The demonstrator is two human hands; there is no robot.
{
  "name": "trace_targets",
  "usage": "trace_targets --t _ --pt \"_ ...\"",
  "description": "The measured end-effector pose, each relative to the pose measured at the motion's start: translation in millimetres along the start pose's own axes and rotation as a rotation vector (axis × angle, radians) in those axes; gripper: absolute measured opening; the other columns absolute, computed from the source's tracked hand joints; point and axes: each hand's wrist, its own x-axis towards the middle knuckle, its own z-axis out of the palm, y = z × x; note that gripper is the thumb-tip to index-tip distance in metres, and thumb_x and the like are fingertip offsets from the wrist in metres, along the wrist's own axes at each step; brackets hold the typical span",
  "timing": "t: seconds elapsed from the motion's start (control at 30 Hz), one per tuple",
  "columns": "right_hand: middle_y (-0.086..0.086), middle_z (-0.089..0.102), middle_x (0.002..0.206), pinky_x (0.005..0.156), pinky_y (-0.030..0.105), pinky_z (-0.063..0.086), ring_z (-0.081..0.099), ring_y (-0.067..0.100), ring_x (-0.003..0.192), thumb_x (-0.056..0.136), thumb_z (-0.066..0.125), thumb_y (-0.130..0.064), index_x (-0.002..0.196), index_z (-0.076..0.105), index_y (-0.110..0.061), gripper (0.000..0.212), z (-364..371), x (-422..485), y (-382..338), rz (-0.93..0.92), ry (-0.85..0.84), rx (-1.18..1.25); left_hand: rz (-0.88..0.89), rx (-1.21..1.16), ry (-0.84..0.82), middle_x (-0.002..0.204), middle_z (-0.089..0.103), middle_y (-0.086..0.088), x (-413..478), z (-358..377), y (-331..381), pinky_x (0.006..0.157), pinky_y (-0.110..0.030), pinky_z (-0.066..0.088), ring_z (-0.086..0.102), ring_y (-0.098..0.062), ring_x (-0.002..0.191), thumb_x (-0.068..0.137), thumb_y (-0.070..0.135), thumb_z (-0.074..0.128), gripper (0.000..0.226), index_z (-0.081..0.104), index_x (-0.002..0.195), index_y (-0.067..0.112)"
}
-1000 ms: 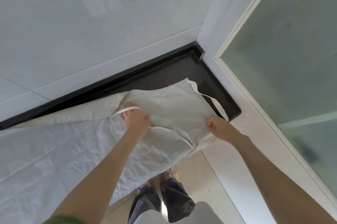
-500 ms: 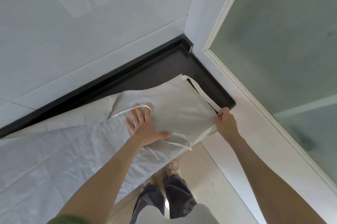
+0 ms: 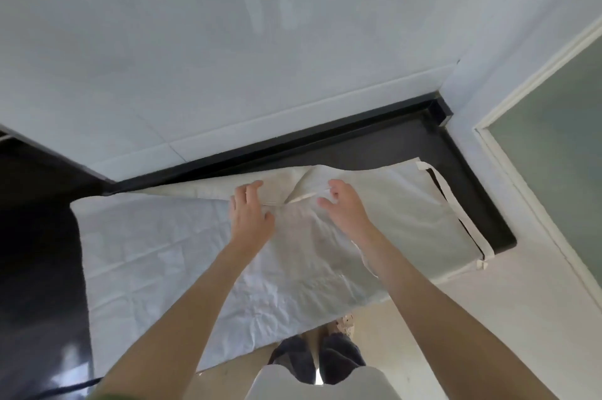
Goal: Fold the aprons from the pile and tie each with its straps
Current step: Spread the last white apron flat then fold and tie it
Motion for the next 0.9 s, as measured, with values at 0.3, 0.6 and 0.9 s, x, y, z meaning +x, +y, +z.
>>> trace_targets --t 0.3,0.6,0.9 --pt "0.004 0.052 0.061 0.061 0.034 0.039 0.05 0.025 0.062 0.079 0.072 -0.026 0.056 0.05 -0.014 0.034 54.2 52.0 -33.2 0.296 0.116 0.265 -0.121 0.547 -0.059 0.155 0.024 -0.018 11.3 -60.7 -87.3 0.106 -0.05 0.031 0.041 -0.035 0.129 0.067 0.026 0.083 0.103 0.024 0.151 0.015" --pt "0.006 0.035 0.067 0.06 0.031 0.029 0.037 0.02 0.063 0.083 0.05 0.006 0.069 0.04 -0.012 0.025 12.9 41.2 -15.5 0.223 -0.122 0.35 0.028 0.699 -0.217 0.134 0.05 -0.002 29.7 -81.3 -79.0 0.107 -0.039 0.026 0.043 -0.022 0.127 0.085 0.022 0.056 0.047 0.046 0.131 0.02" --pt "0.009 0.058 0.081 0.059 0.028 0.042 0.057 0.021 0.071 0.083 0.042 0.015 0.086 0.054 -0.003 0.022 2.8 34.7 -22.4 0.193 -0.172 0.267 -0.212 0.397 -1.003 0.158 0.022 0.004 33.7 -118.1 -34.3 0.115 -0.043 0.019 0.021 -0.025 0.145 0.089 0.074 0.031 0.08 0.019 0.153 0.029"
